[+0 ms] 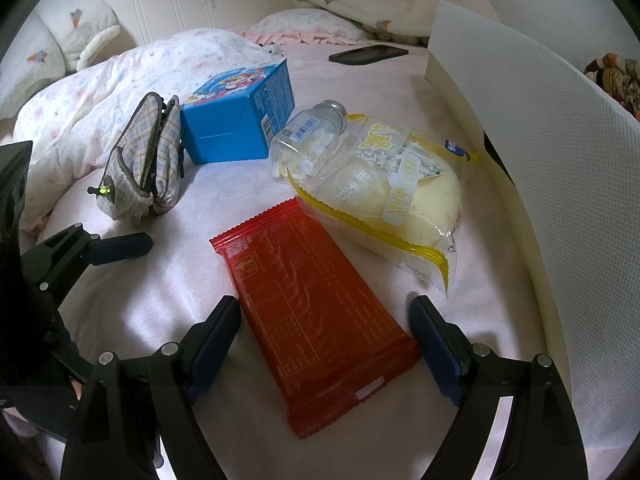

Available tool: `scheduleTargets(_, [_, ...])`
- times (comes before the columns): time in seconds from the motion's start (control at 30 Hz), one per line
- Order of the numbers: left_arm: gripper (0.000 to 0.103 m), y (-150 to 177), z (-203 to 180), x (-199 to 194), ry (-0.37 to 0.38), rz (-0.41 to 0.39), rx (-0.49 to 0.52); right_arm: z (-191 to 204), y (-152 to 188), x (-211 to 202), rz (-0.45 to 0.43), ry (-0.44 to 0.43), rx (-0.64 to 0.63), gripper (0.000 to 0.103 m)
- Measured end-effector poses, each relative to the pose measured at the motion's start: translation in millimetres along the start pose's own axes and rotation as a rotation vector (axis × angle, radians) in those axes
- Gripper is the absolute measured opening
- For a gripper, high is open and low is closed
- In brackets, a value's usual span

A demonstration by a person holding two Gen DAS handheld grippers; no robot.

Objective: Organize objects
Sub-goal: 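Grasp the red snack packet with the right gripper and lift it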

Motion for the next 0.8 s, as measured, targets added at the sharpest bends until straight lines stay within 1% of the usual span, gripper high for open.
scheduleTargets(0.03, [0.103, 0, -1, 0, 0.0, 0.003, -0.001, 0, -1, 1, -0.004, 0.003, 0.013, 0.087])
scheduleTargets(0.07, [0.103, -1, -1, 1, 0.0, 0.011, 0.003, 4, -1, 4, 0.006, 0.013, 0.024, 0.091])
scheduleTargets(0.13, [0.103, -2, -2, 1, 0.004, 0.039, 0.0, 7, 0, 5, 0.014, 0.041, 0.027, 0.09])
scheduleTargets(0.17, [0.103, -2, -2, 1, 0.005, 0.046, -0.006, 8, 1, 3, 0.011, 0.046, 0.027, 0.083])
scheduleTargets(0.2, [0.101, -3, -1, 1, 0.008, 0.05, -0.012, 9, 1, 1, 0.002, 0.039, 0.025, 0.069])
scheduleTargets(0.27, [0.097, -3, 0, -2, 0.01, 0.044, -0.028, 8, 2, -3, 0.013, 0.03, 0.044, 0.065])
scheduleTargets(0.33, [0.087, -5, 2, -4, 0.015, 0.033, -0.052, 8, 1, -7, 0.027, 0.012, 0.05, 0.061])
scheduleTargets(0.37, [0.085, -6, 4, -6, 0.025, 0.027, -0.071, 8, -1, -8, 0.034, -0.005, 0.062, 0.059])
scheduleTargets(0.4, [0.079, -8, 6, -7, 0.036, 0.024, -0.084, 9, -2, -11, 0.038, -0.02, 0.078, 0.058])
scheduleTargets(0.43, [0.078, -11, 6, -8, 0.063, 0.023, -0.1, 10, -3, -14, 0.036, -0.032, 0.088, 0.058])
scheduleTargets(0.53, [0.077, -23, 3, -9, 0.126, 0.024, -0.113, 21, -13, -30, -0.021, -0.088, 0.108, 0.056])
scheduleTargets(0.57, [0.077, -25, 2, -12, 0.135, 0.017, -0.112, 24, -17, -35, -0.043, -0.105, 0.106, 0.056])
scheduleTargets(0.67, [0.077, -46, 0, -27, 0.148, -0.046, -0.115, 29, -31, -53, -0.121, -0.134, 0.12, 0.056])
scheduleTargets(0.73, [0.077, -61, -2, -37, 0.157, -0.095, -0.13, 25, -42, -66, -0.185, -0.121, 0.139, 0.056])
scheduleTargets(0.8, [0.077, -78, -6, -43, 0.155, -0.127, -0.137, 17, -55, -78, -0.26, -0.118, 0.172, 0.056])
Point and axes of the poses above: each gripper's, at about its wrist camera, not at the fingertips, and x roughly the way its jaws point, z to its left, y to its underside, the point moved 8 cm from there along x, roughly the way its jaws point, and after that the axes turned 4 degrees about -z, right-handed, at the moved point
